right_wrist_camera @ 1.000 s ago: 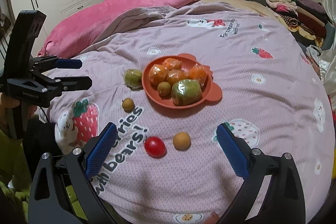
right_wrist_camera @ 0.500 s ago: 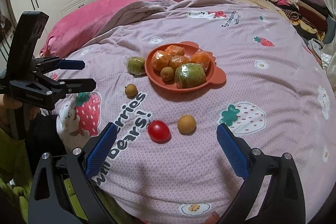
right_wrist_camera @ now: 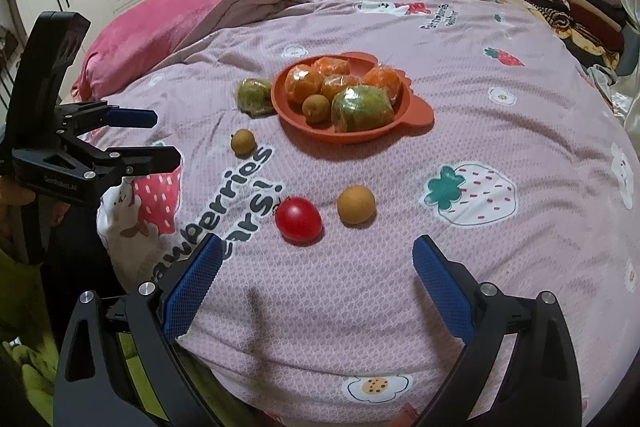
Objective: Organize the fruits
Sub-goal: 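Move the right tool toward the red tomato and the left tool toward the green wrapped fruit, then close the right tool on the red tomato while the left tool grasps the large green wrapped fruit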
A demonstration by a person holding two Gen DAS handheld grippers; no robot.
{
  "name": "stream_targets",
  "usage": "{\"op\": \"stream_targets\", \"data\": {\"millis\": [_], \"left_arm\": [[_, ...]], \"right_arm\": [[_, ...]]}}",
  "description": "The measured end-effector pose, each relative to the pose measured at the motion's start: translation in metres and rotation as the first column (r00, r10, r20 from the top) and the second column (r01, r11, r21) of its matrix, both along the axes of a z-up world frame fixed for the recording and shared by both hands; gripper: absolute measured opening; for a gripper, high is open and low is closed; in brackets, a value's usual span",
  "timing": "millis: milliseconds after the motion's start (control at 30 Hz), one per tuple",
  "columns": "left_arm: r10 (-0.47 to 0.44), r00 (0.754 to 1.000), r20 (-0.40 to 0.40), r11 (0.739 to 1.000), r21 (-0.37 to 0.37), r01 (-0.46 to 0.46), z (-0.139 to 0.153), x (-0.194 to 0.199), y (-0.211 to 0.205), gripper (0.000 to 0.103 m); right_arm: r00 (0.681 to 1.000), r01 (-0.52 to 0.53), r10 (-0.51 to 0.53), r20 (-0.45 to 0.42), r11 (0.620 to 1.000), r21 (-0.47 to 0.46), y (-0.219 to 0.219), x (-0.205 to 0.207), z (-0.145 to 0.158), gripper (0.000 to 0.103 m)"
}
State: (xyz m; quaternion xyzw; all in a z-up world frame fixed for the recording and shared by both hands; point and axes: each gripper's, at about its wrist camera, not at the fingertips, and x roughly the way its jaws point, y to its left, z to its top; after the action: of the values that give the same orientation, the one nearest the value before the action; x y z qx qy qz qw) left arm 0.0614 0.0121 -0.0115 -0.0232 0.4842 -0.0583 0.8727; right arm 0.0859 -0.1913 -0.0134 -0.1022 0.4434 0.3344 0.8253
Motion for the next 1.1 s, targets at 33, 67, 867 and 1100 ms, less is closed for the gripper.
{"op": "stream_targets", "data": {"millis": [33,67,867,1100], "left_arm": [[0.002,1.000,-0.002,1.000,0.001,-0.002,-0.001,0.000,0.000,0.093],[0.003,1.000,-0.004,1.000,-0.001,-0.003,-0.002,0.000,0.000,0.093],[0.011,1.000,-0.005,1.000,-0.013,-0.011,-0.009,0.018,0.009,0.084],[0.016,1.000,-0.014,0.999,-0.033,-0.016,-0.013,0.038,0.015,0.074]], "right_arm": [[1.000,-0.002,0.002,-0.003,1.000,-0.001,0.001,0.000,-0.001,0.095],[1.000,-0.006,0.006,-0.006,1.000,-0.001,0.001,-0.001,-0.002,0.095],[0.996,-0.077,0.076,-0.052,0.997,-0.009,0.025,0.006,-0.026,0.049],[0.994,-0.097,0.096,-0.043,0.995,-0.015,0.033,0.015,-0.032,0.037]]}}
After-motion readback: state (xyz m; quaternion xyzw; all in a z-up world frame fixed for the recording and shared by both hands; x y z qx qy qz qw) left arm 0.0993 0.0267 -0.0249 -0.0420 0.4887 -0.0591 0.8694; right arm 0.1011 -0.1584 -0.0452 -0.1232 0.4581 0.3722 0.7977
